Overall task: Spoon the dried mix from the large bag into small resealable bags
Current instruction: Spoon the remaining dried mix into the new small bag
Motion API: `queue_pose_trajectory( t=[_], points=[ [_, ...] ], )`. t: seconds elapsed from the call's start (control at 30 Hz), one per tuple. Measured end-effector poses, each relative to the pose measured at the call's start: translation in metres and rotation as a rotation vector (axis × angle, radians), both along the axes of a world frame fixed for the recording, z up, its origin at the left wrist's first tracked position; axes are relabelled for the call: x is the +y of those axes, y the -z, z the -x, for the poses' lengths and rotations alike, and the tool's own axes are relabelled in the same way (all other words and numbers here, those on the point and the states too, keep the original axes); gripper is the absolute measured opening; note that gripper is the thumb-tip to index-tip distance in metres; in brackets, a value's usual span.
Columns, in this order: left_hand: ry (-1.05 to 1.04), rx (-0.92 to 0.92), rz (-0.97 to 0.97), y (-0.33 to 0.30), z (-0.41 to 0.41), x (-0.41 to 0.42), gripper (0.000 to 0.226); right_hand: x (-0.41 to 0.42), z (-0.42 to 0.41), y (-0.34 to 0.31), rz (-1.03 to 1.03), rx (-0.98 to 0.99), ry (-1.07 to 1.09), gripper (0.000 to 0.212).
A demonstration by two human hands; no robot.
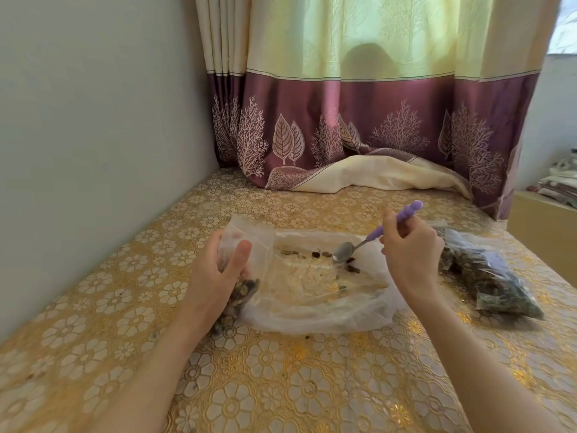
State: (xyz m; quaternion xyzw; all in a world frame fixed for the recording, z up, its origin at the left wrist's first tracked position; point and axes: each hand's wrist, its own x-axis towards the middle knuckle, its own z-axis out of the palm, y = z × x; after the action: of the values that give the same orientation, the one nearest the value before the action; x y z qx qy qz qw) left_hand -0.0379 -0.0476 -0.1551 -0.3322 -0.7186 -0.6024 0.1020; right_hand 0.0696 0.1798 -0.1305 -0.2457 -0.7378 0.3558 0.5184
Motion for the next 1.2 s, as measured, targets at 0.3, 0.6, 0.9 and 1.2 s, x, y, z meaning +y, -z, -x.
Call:
queue_pose_trajectory(
  t=[0.3,0.6,0.9,1.2],
  points=[
    [0.019,-0.038,-0.021,-0.002,-0.001,0.002,0.059,0.004,0.003,0.005,0.136,-0.05,-0.076,0.037],
    [0.041,-0.049,-0.033,-0.001,0.001,0.001,0.063,-0.006,0.025,-0.006,0.305,-0.14,-0.228,0.038],
    [0.032,-0.057,-0.042,0.005,0.007,0.002,0.034,-0.037,0.053,0.006,0.428,-0.062,-0.238,0.041],
    [0.01,-0.106,-0.061,0.009,0.009,0.002,0.025,-0.052,0.061,0.009,0.993,0.03,-0.418,0.025]
  ],
)
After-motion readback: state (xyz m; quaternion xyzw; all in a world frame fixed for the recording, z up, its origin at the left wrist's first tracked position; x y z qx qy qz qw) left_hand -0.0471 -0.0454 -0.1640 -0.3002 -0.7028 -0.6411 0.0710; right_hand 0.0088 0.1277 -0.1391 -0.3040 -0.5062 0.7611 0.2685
